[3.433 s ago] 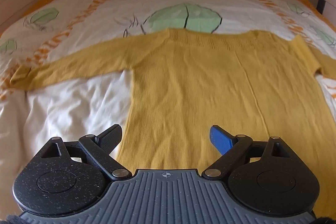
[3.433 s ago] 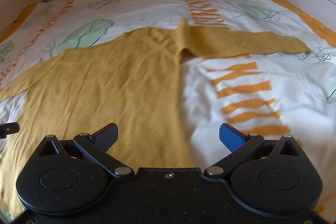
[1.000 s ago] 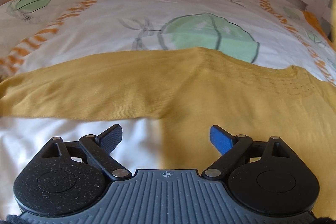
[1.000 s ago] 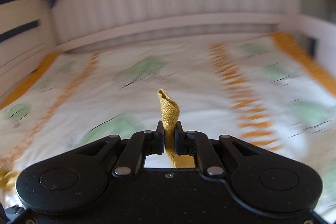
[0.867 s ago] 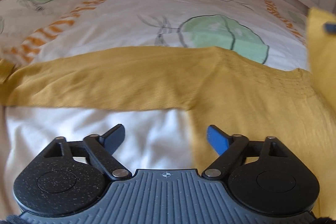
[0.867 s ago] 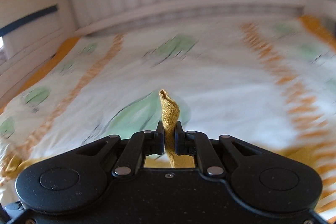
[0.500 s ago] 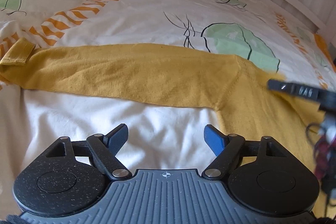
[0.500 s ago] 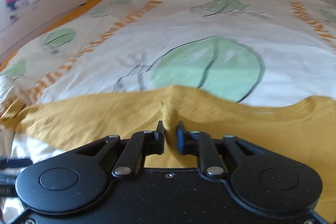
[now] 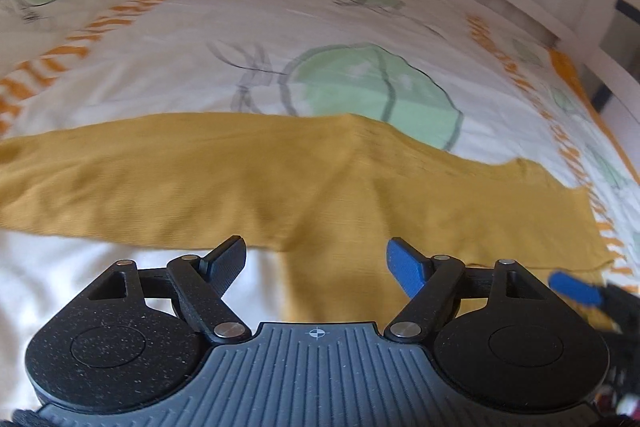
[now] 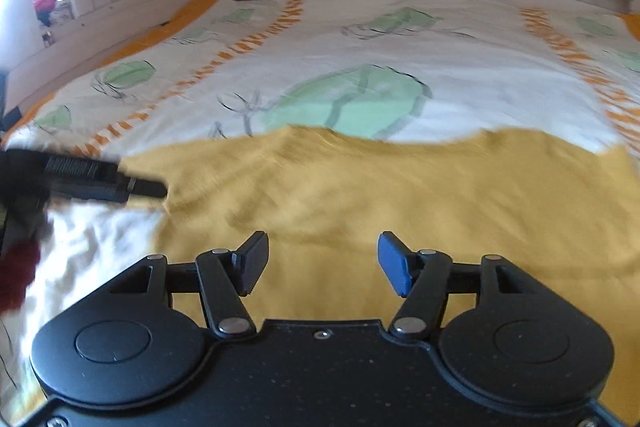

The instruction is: Fold small clothes

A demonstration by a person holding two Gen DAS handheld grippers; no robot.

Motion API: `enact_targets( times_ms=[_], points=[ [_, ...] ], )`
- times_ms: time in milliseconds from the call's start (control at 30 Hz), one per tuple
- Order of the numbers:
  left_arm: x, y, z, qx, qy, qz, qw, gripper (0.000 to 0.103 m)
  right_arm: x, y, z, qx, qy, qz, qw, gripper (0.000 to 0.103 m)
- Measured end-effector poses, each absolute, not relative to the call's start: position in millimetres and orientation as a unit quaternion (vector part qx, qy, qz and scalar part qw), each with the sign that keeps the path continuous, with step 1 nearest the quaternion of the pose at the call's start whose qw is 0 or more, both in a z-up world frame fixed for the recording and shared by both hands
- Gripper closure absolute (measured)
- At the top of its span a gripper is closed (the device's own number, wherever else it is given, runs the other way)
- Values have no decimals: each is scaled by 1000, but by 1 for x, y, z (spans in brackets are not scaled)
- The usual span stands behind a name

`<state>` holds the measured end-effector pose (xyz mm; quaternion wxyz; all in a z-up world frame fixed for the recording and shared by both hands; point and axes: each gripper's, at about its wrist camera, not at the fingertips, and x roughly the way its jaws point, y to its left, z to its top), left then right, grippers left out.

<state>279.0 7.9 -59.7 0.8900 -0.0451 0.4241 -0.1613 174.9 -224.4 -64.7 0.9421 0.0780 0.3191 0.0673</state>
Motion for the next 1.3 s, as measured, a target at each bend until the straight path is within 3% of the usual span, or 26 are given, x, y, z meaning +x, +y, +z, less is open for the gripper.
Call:
enact_targets(
  times_ms=[100, 200, 333, 500, 567, 700, 733, 1133, 1300],
  points=[
    [285, -16, -69, -38, 434, -178, 882, 36, 151, -236, -76, 86, 326, 48, 940, 37],
    [290, -34, -77, -34, 435, -184, 881, 36, 135, -237, -88, 81, 325, 32, 942, 36],
    [298, -52, -85, -18, 437, -187, 880, 41, 123, -229, -97, 43, 310, 29, 949, 24],
    [307, -58, -92, -35, 441, -187, 877, 46, 124, -222, -100, 24, 309, 31, 950, 19],
    [311, -58, -93, -45, 439, -182, 879, 54, 121, -226, -103, 36, 308, 34, 950, 19],
    [319, -52, -92, -79, 443, -170, 877, 92, 120, -227, -105, 39, 309, 36, 950, 18],
    [320, -51, -92, -83, 444, -173, 876, 97, 120, -226, -105, 37, 309, 36, 950, 18],
    [313, -32, -32, -55, 359, -177, 915, 99, 120, -226, -106, 38, 309, 35, 950, 17],
    [328, -8, -34, -40, 362, -141, 920, 99, 120, -226, -106, 38, 310, 35, 949, 17]
  ],
)
